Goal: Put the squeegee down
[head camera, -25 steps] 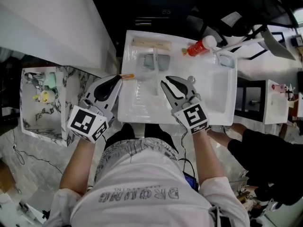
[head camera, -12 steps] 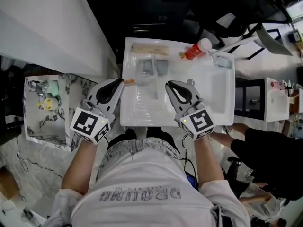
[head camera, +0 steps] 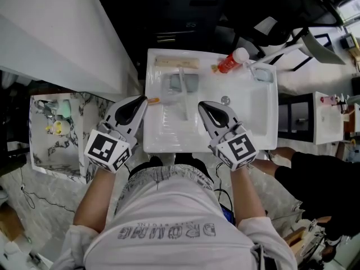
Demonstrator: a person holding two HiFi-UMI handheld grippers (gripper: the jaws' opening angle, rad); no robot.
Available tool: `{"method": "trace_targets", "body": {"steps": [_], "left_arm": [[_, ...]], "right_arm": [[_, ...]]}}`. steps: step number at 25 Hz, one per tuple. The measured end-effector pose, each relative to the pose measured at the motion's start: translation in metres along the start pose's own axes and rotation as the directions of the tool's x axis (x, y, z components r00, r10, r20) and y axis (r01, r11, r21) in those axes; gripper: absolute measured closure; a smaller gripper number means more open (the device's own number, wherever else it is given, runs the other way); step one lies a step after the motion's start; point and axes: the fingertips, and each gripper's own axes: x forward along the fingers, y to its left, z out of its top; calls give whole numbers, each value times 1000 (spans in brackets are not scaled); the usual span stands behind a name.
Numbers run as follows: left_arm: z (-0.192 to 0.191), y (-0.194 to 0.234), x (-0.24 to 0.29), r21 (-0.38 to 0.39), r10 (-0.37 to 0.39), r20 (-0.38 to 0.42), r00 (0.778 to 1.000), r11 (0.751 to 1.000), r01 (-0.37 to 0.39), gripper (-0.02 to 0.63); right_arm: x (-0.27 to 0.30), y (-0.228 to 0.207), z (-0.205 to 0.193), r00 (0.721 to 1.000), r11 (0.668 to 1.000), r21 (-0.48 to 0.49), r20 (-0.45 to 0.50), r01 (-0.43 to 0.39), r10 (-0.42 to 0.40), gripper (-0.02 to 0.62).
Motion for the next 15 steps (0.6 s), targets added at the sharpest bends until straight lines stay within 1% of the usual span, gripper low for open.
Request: {"method": "trace_targets", "body": {"steps": [15], "left_arm": [[2, 5, -4, 10, 1, -7, 1000, 1000, -1, 580]], "right_arm": [[-5, -1, 13, 999, 997, 78, 53, -5, 1, 589]]}}
